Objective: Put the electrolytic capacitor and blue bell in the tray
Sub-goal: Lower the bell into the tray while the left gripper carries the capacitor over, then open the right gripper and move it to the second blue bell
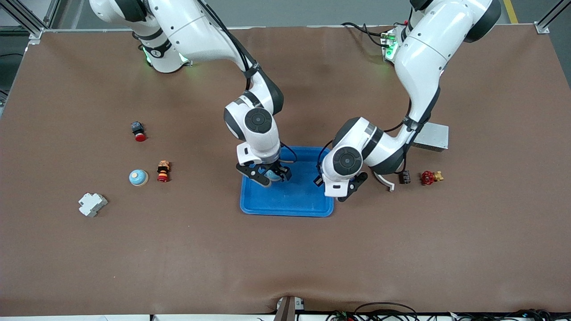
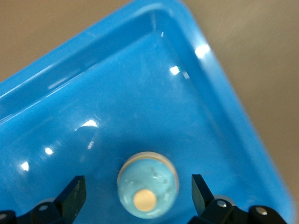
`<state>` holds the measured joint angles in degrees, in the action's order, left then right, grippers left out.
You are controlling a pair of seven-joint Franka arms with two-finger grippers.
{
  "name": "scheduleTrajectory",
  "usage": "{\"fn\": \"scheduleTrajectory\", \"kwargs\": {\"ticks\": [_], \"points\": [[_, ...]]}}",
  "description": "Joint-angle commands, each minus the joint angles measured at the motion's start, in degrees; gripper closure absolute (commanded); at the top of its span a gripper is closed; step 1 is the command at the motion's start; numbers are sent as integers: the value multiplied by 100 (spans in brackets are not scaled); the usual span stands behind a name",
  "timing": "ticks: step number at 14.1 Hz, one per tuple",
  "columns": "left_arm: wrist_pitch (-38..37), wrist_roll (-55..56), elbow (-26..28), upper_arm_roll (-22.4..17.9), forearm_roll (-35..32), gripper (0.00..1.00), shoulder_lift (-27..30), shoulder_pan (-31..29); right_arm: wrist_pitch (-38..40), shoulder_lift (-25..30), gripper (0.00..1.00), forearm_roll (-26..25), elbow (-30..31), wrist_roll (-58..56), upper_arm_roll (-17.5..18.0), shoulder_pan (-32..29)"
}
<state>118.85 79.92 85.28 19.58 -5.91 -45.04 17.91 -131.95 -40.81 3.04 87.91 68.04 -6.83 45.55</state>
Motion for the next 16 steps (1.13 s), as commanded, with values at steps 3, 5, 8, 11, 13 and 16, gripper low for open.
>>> {"fn": "scheduleTrajectory", "kwargs": {"ticks": [3, 5, 8, 11, 13, 16], "points": [[51, 303, -152, -104, -148, 100, -92, 239, 1574, 1267, 0, -84, 95, -1878, 7, -853], [103, 357, -143, -104, -156, 100, -101, 266, 1891, 1663, 0, -128, 217, -2852, -20, -1274], [164, 357, -143, -104, -156, 100, -171, 301, 2112, 2164, 0, -532, 542, -3936, -11, -1881], [174, 366, -143, -113, -156, 100, -224, 318, 2086, 2315, 0, -489, 675, -5349, 6, -2724], [209, 357, -143, -104, -156, 100, -259, 318, 2034, 2315, 0, -454, 710, -6098, 7, -3173], [218, 366, -143, -113, -156, 100, -277, 353, 1631, 2324, 0, -358, 1043, -6872, 15, -3736]]}}
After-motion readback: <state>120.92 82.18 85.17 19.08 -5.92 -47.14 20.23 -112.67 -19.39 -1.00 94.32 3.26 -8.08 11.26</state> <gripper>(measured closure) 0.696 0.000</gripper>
